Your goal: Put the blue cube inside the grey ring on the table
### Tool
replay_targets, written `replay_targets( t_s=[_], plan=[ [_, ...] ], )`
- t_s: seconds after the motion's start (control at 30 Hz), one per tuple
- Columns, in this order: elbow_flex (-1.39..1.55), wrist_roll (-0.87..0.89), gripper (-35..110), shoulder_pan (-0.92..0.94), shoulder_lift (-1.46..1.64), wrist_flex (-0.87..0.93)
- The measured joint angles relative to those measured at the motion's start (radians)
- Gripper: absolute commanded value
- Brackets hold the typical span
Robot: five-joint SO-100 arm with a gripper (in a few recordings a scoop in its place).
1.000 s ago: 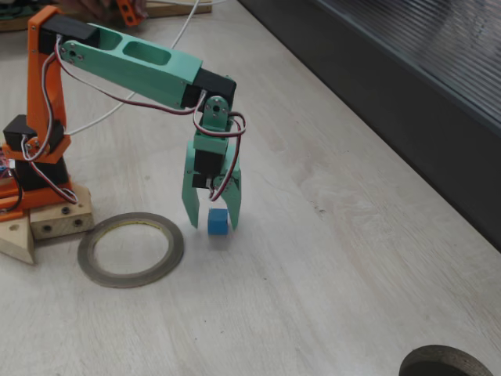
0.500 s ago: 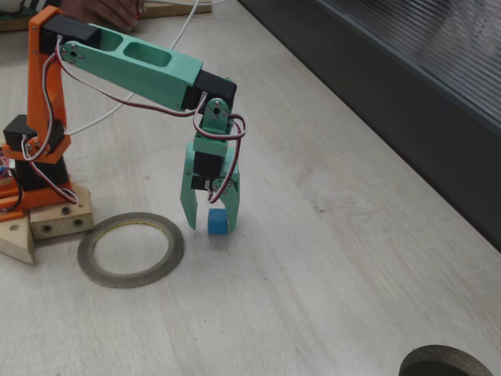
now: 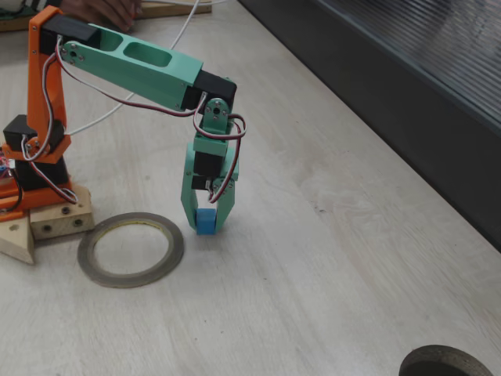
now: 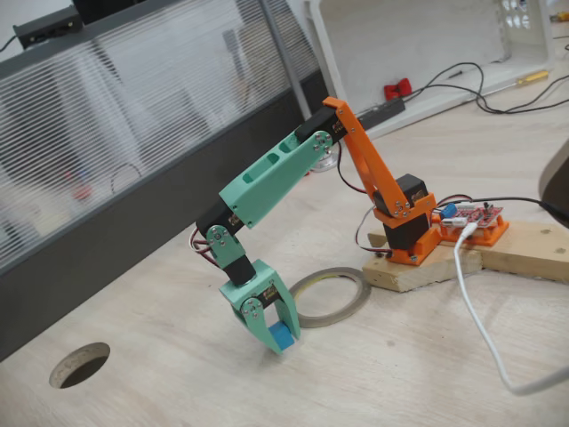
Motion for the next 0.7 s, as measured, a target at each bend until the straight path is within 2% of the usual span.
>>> replay_targets(
  t_s=[0.7],
  plan=[
    [0.000, 0.000, 18, 0.000, 0.018, 0.002]
  ],
)
